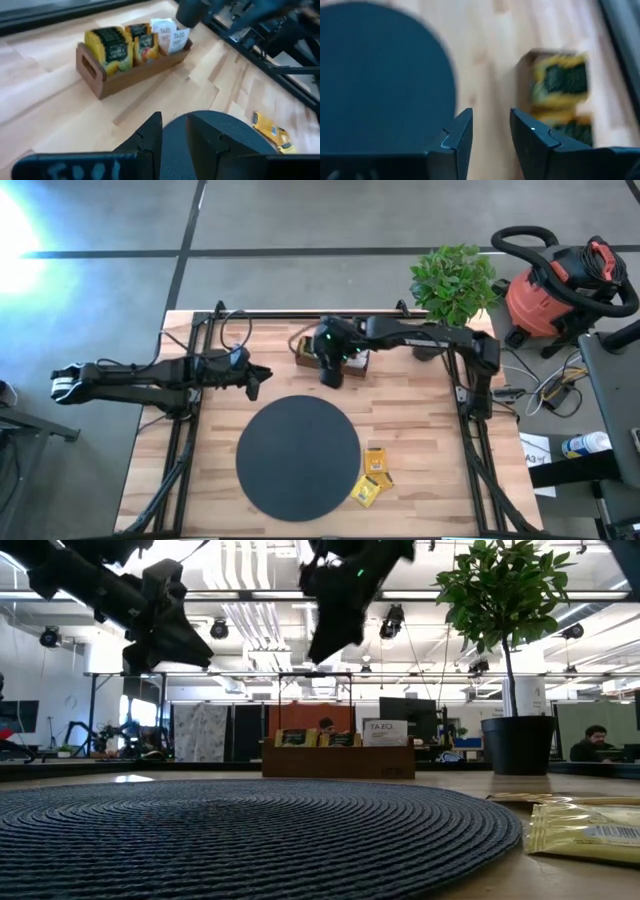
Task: Pick & Place Tea
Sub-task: Put the yellow tea bag into the left section of the wooden organizer
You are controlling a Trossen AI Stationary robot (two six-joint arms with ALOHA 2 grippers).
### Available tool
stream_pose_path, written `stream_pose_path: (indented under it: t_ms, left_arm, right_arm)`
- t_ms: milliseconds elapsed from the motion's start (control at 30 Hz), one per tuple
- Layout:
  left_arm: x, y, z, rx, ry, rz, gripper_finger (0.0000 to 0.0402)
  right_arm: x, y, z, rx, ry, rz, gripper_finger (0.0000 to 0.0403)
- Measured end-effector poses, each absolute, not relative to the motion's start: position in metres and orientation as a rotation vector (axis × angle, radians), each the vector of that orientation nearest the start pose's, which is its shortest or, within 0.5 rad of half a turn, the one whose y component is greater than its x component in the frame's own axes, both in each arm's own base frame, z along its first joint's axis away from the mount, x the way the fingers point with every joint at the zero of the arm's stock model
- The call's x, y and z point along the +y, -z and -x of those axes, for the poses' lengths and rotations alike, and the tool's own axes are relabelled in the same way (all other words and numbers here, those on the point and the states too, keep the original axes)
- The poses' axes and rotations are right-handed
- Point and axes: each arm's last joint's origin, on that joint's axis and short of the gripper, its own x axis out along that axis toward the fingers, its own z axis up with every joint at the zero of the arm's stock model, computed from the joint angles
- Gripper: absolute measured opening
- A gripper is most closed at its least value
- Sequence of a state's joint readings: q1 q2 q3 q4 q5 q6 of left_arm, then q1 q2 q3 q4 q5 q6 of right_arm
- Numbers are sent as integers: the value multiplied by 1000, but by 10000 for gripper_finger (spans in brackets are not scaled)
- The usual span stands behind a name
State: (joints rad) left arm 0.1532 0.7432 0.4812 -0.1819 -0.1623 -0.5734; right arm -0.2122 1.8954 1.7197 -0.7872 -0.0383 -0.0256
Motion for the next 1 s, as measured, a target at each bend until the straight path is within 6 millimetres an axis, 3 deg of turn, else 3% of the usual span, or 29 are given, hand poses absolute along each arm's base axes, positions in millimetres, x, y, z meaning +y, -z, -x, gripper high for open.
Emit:
stream_pose_path:
  t_ms: [200, 600, 833, 1000]
  left_arm:
    - [28, -228, -166, 299, -360, 581, 80]
    - [21, -214, -185, 329, -161, 578, 80]
    - [3, -200, -206, 379, -60, 559, 80]
    - [-17, -190, -220, 398, 29, 544, 80]
  right_arm:
    - [-36, -290, -376, 1090, 112, -170, 114]
    - [62, -238, -325, 1311, 216, -431, 98]
    - [120, -217, -303, 1374, 158, -618, 105]
    - [154, -204, -287, 1378, 206, -769, 106]
